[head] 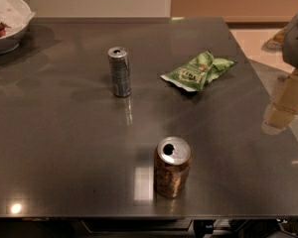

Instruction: Knock orange can over

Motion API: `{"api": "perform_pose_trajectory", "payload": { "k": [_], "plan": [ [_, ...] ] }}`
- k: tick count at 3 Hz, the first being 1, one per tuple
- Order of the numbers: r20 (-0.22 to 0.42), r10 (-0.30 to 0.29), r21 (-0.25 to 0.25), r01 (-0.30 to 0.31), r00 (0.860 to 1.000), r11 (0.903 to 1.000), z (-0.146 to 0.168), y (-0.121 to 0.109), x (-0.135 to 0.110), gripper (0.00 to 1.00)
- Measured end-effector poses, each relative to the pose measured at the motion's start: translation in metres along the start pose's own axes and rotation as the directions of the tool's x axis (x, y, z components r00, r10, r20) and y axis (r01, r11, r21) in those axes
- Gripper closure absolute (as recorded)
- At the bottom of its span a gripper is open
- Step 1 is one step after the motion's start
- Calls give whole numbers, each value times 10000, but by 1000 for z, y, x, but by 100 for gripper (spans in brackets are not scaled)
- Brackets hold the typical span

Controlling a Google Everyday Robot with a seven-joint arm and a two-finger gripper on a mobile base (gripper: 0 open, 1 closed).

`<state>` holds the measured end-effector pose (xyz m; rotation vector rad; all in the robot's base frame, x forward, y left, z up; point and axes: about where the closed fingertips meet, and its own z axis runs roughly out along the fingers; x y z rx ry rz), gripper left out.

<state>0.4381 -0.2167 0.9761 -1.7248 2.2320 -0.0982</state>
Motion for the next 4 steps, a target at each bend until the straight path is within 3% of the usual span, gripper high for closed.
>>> {"api": "perform_pose_trajectory", "payload": {
  "k": [2, 3, 4],
  "plan": [
    [230, -62, -169, 66, 9997, 9998, 1, 0, -4, 0],
    [1034, -427, -492, 480, 9937, 9976, 9, 10, -16, 0],
    [2316, -899, -912, 1137, 9686, 9893, 23, 30, -36, 0]
  ]
}}
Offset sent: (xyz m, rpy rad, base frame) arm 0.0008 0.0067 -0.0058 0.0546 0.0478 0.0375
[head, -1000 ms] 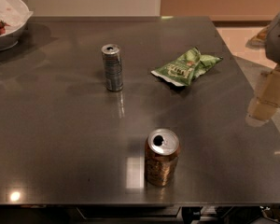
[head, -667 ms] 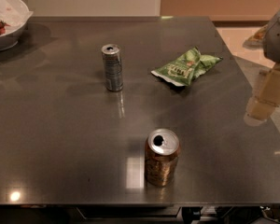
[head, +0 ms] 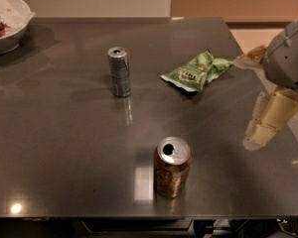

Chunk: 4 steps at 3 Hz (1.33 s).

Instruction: Knock orange can over

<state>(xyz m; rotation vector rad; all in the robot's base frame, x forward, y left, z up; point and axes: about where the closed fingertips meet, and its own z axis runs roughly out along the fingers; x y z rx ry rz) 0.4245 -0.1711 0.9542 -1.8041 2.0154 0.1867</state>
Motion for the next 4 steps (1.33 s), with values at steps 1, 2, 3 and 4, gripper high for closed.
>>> {"api": "perform_pose_trajectory", "payload": {
  "k": [1, 2, 3, 4],
  "plan": [
    [1228, -626, -561, 699, 9905, 9960, 19, 20, -22, 0],
    [2130, -1001, -1153, 1268, 9719, 9852, 36, 40, -37, 0],
    [2762, -1184, -1716, 1702, 9538, 9704, 51, 58, -48, 0],
    [3326, -1278, -2142, 2068, 9344, 9546, 63, 77, -58, 0]
  ]
}}
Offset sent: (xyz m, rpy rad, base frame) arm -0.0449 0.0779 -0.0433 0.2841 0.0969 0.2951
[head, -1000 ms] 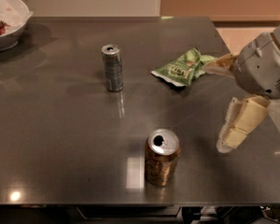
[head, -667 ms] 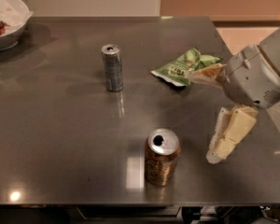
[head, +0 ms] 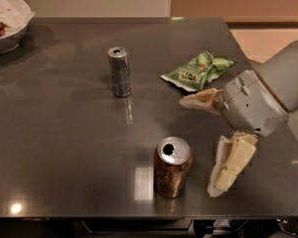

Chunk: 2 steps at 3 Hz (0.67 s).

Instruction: Knock orange can over

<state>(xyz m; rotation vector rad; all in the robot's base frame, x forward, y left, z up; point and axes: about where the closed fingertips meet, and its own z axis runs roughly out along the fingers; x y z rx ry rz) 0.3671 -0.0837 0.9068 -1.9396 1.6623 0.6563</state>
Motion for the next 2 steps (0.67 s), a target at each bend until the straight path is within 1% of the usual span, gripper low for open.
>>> {"api": "perform_pose_trajectory", "payload": {
  "k": [1, 2],
  "plan": [
    [390, -110, -308, 122, 9992, 9995, 12, 12, -7, 0],
    [777, -128, -415, 160, 9969, 9990, 20, 19, -14, 0]
  ]
}}
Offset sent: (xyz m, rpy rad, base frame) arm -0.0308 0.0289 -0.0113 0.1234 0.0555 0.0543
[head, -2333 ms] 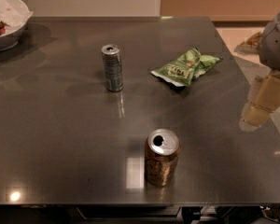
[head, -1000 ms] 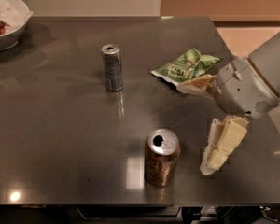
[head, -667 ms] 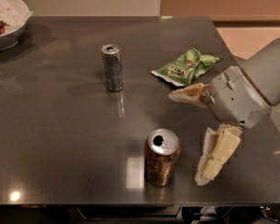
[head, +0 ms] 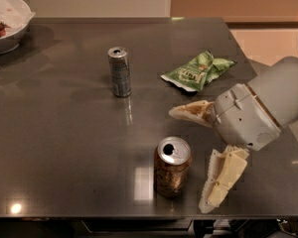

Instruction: Knock orange can over

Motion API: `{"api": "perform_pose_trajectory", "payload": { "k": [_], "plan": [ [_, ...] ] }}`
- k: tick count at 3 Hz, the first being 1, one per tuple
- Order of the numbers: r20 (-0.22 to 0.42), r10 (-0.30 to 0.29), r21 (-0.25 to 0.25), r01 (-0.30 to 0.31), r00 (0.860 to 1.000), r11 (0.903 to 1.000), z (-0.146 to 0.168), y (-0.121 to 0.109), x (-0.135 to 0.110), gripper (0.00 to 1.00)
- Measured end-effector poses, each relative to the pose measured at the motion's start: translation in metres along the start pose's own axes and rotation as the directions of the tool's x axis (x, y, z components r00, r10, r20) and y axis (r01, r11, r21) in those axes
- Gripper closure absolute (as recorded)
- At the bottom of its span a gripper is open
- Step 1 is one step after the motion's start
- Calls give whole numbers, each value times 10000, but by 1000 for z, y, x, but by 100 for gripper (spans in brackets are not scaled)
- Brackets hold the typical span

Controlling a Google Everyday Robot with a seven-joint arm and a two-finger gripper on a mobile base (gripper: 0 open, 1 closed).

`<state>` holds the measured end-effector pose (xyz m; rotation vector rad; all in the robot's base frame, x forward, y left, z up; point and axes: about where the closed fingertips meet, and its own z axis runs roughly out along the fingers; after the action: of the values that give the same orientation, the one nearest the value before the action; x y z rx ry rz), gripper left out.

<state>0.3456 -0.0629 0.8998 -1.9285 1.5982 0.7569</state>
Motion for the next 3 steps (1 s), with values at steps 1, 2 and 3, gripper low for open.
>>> {"api": "perform_pose_trajectory", "payload": {
  "k": [1, 2, 3],
  "plan": [
    [254, 47, -48, -46, 9997, 10000, 8, 1, -3, 0],
    [351, 117, -43, -116, 9993, 9999, 16, 2, -3, 0],
    [419, 161, -41, -160, 9990, 9999, 21, 3, -3, 17]
  ]
}}
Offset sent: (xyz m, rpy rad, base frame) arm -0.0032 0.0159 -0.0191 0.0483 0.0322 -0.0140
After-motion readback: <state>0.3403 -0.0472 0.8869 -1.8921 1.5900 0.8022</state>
